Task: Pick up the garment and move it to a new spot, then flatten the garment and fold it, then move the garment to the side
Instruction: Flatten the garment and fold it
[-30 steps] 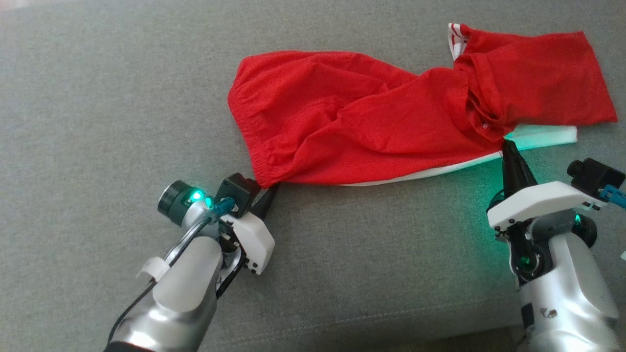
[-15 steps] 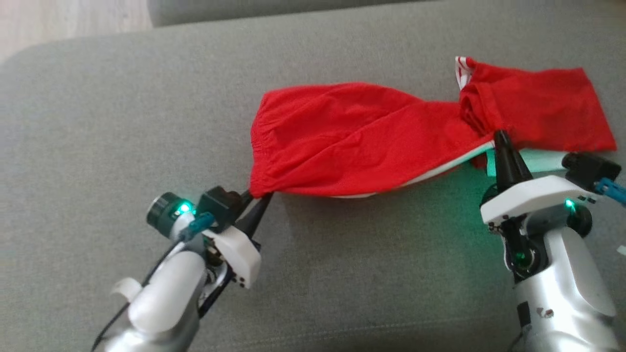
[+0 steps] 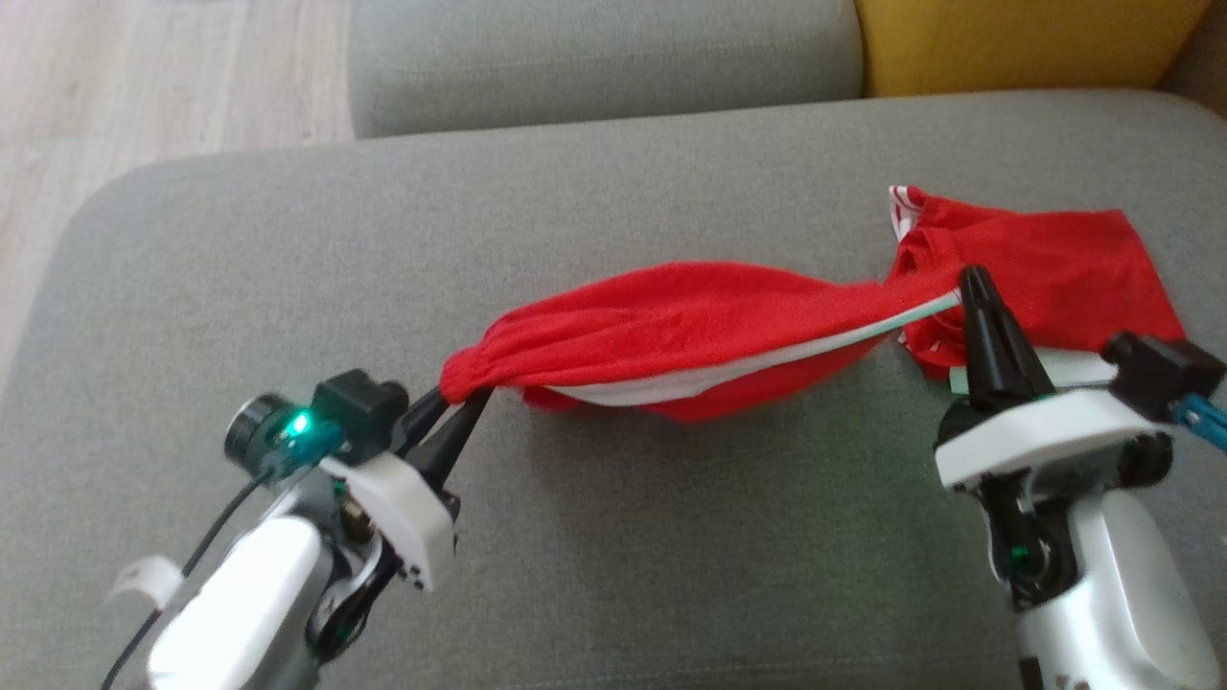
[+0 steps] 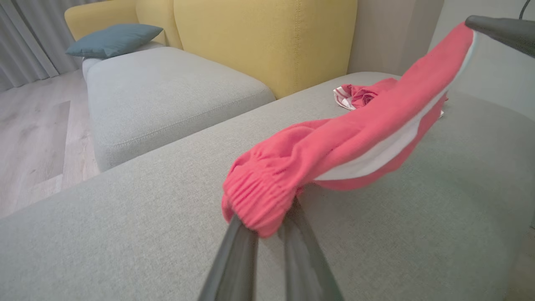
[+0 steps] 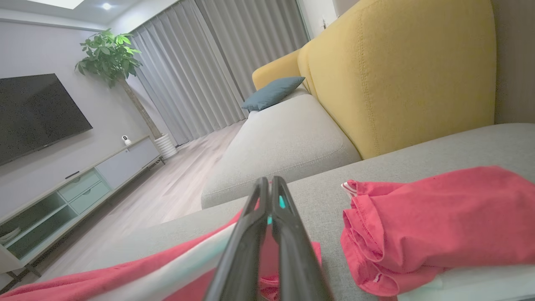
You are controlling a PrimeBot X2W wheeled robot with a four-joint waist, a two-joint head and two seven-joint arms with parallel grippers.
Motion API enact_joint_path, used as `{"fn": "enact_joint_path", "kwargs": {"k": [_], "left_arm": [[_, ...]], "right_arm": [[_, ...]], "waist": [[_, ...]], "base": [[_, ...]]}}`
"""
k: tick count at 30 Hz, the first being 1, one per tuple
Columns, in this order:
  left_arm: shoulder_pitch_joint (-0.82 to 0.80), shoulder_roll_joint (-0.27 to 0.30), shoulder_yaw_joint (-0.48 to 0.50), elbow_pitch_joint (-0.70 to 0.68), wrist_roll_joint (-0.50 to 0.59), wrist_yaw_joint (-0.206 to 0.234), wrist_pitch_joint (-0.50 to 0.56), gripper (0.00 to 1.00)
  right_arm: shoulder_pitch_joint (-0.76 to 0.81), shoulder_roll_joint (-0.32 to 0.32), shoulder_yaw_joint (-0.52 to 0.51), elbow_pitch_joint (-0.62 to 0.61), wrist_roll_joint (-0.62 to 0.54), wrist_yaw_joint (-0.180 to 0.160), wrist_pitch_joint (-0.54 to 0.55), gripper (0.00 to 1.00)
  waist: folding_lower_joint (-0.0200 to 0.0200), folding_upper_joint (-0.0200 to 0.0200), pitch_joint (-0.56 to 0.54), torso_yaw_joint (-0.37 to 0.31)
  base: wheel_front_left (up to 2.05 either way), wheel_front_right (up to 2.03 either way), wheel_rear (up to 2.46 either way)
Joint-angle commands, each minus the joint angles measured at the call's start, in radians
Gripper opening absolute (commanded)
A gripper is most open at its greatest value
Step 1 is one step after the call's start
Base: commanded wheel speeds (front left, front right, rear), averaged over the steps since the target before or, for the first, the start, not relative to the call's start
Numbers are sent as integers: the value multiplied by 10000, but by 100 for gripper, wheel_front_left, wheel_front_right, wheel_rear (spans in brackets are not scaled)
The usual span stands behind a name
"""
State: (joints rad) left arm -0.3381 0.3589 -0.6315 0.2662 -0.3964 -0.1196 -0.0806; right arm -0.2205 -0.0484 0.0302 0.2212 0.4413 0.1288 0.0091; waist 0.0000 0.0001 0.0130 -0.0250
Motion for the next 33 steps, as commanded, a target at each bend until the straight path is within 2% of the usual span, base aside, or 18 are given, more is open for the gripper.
{"fn": "enact_joint_path", "kwargs": {"k": [1, 10, 15, 18, 19, 23, 26, 29, 33], "left_arm": [[-314, 419, 570, -551, -178, 75, 114, 0], [-747, 938, 1620, -2867, -1344, 503, 1584, 0], [-1597, 1005, 1955, -3391, -2014, 608, 2760, 0], [-2391, 1069, 2034, -3200, -2369, 554, 3617, 0], [-2391, 1069, 2034, -3200, -2369, 554, 3617, 0], [-4135, 966, 2262, -2368, -2720, 427, 4345, 0], [-5853, 819, 2447, -1253, -2649, 333, 4413, 0], [-7678, 667, 2539, 40, -2235, 254, 3990, 0], [-9913, 424, 2639, 1719, -1490, 216, 2658, 0]], "right_arm": [[-210, -18, 191, -564, 3, 19, 7, 0], [-1090, -18, 32, -1983, -206, 19, 462, 0], [-2240, -18, -218, -1944, -228, 19, 970, 0], [-3297, -18, -385, -1487, -414, 19, 1296, 0], [-3297, -18, -385, -1487, -414, 19, 1296, 0], [-5450, -18, -378, -389, -867, 19, 1619, 0], [-7468, -18, -446, 926, -1218, 19, 1471, 0], [-9564, -18, -653, 2451, -1663, 19, 819, 0], [-11992, -18, -1045, 4506, -2061, 19, -487, 0]], "waist": [[0, -1, -106, 20], [0, -1, -222, 108], [0, -1, 57, 170], [0, -1, 569, 192], [0, -1, 569, 192], [0, -1, 1726, 224], [0, -1, 2671, 239], [0, -1, 3498, 248], [0, -1, 4323, 274]], "base": [[0, 0, 0], [0, 0, 0], [0, 0, 0], [0, 0, 0], [0, 0, 0], [0, 0, 0], [0, 0, 0], [0, 0, 0], [0, 0, 0]]}}
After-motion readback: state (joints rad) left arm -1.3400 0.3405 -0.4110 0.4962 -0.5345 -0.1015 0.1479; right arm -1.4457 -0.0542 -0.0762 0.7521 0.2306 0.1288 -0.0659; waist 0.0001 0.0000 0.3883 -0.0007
